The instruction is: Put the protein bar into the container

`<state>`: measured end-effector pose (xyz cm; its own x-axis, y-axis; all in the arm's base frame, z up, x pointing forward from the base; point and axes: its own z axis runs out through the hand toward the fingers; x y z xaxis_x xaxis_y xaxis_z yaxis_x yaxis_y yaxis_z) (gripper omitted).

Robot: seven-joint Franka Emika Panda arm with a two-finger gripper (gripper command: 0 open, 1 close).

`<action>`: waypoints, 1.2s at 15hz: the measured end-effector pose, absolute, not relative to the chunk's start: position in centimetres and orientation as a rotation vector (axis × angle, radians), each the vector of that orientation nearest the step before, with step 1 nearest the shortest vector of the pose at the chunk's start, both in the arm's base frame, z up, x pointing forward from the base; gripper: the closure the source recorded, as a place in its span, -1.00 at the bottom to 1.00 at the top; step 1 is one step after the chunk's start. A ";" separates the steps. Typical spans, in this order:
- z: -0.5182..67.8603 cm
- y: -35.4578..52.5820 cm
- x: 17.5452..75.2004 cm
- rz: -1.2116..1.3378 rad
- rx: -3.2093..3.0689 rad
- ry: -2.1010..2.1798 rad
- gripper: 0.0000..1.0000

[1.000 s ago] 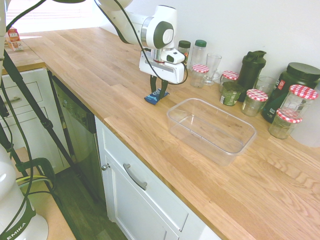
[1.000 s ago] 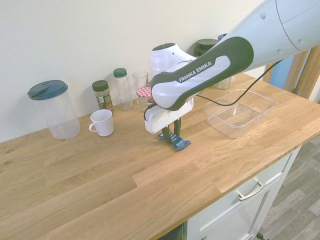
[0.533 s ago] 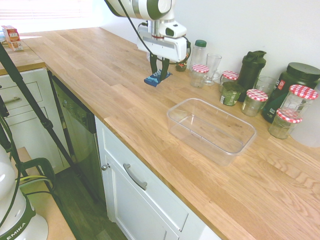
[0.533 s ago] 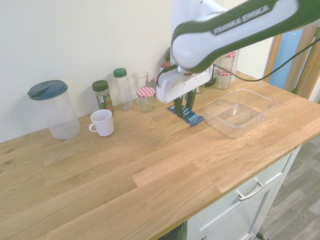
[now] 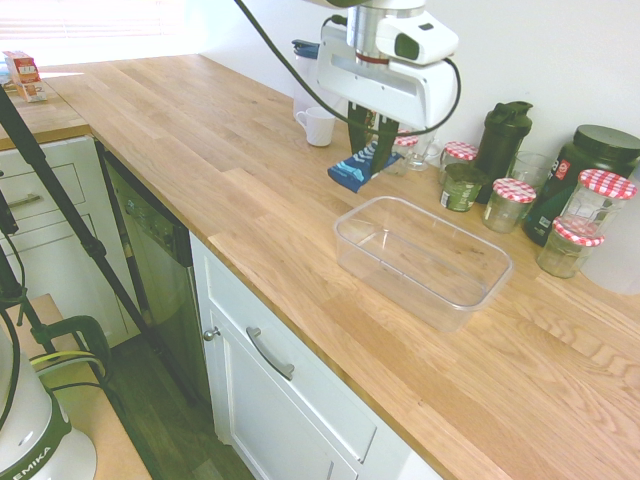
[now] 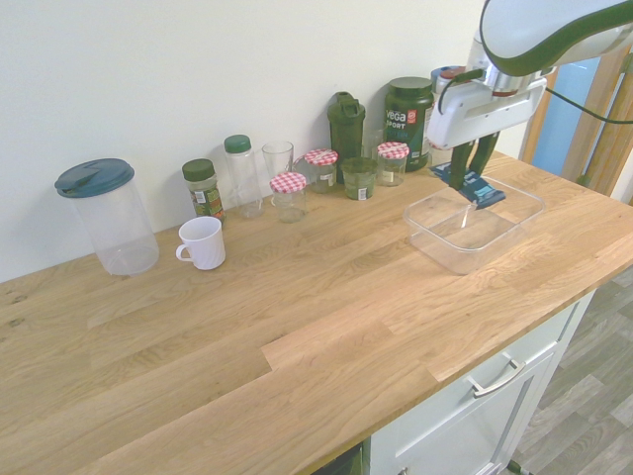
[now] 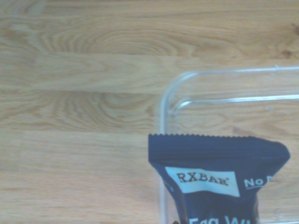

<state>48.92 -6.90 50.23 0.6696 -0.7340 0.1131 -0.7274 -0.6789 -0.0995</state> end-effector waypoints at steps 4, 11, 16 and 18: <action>48.0 -8.1 49.3 -0.196 -2.830 1.259 1.00; 42.7 -7.5 51.4 -0.128 -2.858 1.253 1.00; 39.8 -6.9 52.5 -0.101 -2.870 1.261 1.00; 39.2 -6.8 52.8 -0.094 -2.875 1.260 1.00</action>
